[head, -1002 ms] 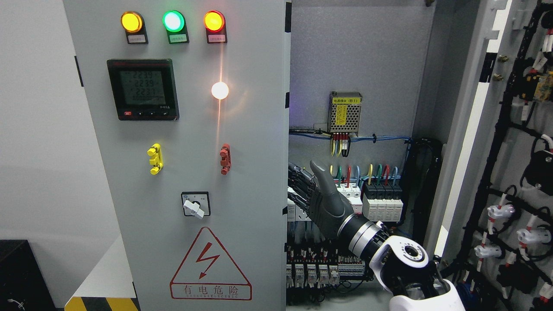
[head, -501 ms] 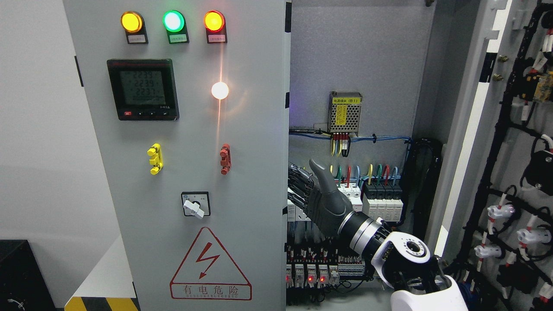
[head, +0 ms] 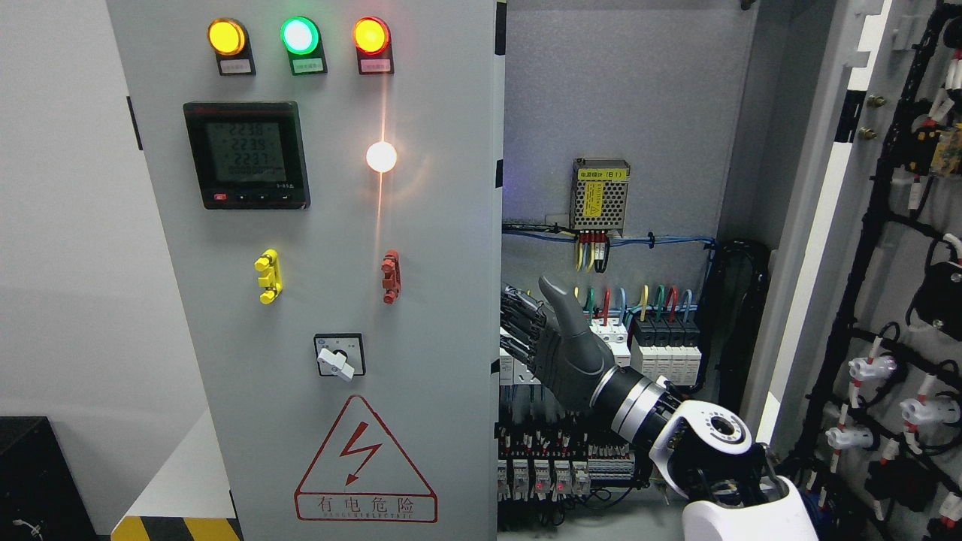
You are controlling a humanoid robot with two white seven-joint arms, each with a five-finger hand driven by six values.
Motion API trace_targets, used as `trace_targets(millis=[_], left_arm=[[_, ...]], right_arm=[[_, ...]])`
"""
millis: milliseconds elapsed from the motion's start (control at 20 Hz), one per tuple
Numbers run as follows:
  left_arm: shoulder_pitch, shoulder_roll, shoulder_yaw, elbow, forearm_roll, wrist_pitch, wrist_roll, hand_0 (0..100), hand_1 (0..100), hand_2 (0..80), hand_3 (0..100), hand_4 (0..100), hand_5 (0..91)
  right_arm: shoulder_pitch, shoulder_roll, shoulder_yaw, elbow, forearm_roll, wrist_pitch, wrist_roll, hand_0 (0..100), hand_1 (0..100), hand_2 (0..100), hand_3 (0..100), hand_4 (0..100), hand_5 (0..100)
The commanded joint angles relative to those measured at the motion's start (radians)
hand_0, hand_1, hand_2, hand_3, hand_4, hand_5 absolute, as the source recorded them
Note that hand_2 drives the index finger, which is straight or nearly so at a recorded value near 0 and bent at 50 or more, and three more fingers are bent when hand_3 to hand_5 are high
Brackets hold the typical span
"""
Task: Open door with both hands
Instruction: 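Hold the right hand at the breaker switches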
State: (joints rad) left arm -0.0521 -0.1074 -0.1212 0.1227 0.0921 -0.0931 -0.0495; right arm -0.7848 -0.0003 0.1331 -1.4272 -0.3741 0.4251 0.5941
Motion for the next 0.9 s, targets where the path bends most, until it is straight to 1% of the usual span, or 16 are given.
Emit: trace_targets(millis=[0, 100, 150, 351, 852], left_arm=[[0.0, 0.0, 0.0, 0.0, 0.0, 0.0, 0.005, 0, 0, 0.0, 0, 0, 0.0], [0.0, 0.0, 0.0, 0.0, 0.0, 0.0, 0.005, 0, 0, 0.0, 0, 0, 0.0], [0.0, 0.0, 0.0, 0.0, 0.0, 0.0, 0.005, 0, 0, 0.0, 0, 0, 0.0], [0.0, 0.0, 0.0, 0.0, 0.0, 0.0, 0.005, 0, 0, 0.0, 0, 0, 0.0], [0.0, 0.0, 0.0, 0.0, 0.0, 0.0, 0.007, 0, 0, 0.0, 0, 0, 0.0]], right_arm=[[-0.002, 0.026, 0.01, 0.004, 0.001, 0.0, 0.0, 0, 0, 0, 0, 0, 0], [-0.002, 0.026, 0.01, 0.004, 0.0, 0.0, 0.004, 0, 0, 0, 0, 0, 0], [-0.002, 0.026, 0.01, 0.004, 0.0, 0.0, 0.013, 0, 0, 0, 0, 0, 0], [-0.002, 0.026, 0.01, 0.004, 0.0, 0.0, 0.021, 0, 0, 0, 0, 0, 0], [-0.004, 0.026, 0.01, 0.01, -0.002, 0.0, 0.024, 0, 0, 0, 0, 0, 0]])
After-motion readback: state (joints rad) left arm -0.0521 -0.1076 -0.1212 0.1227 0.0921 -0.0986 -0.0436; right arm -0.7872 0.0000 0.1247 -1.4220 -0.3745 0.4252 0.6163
